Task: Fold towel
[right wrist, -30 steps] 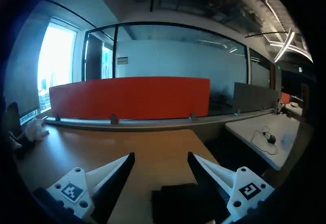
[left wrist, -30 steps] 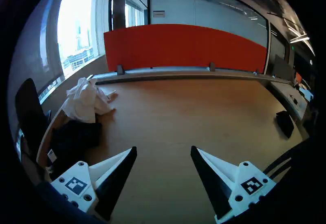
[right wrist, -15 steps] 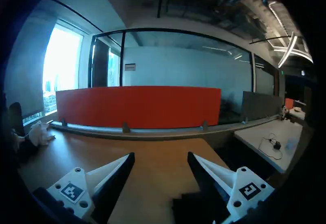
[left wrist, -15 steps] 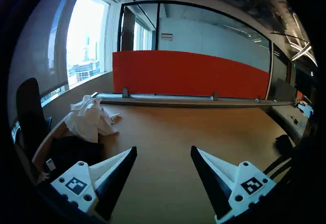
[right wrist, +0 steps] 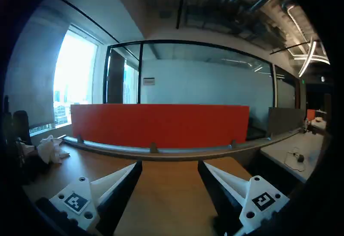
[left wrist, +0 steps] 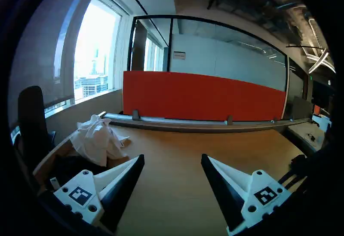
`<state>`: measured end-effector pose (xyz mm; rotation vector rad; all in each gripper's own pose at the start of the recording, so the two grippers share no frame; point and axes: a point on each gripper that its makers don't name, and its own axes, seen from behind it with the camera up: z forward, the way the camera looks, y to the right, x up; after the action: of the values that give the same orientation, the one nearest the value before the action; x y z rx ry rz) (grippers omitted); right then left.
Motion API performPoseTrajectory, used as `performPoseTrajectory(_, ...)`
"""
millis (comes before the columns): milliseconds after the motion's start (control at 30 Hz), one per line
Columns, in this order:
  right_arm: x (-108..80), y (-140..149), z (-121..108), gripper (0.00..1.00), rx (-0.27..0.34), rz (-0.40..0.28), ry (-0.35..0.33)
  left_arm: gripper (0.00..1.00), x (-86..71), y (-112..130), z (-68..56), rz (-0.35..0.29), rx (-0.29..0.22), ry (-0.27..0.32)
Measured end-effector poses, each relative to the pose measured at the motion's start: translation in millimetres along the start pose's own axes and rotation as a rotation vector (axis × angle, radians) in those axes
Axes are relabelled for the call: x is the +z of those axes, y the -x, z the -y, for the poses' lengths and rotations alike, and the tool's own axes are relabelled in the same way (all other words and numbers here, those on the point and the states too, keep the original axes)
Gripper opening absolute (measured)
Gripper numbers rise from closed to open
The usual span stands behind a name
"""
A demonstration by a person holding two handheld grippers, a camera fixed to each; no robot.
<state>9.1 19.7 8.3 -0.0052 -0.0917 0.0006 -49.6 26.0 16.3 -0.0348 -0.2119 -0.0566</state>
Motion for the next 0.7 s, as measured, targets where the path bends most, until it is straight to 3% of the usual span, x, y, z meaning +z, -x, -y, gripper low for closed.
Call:
performPoseTrajectory(367, -2.9, -8.9, 17.9, 1.0, 0.02, -0.003, 0.001, 0.98, 4.1, -13.5, 0.3, -0.056, -0.016, 0.004)
performPoseTrajectory(700, -13.2, -27.2, 19.3, 1.0, 0.043, -0.023, 0.028, 0.98, 8.5, -10.8, -3.5, -0.106, 0.022, 0.038)
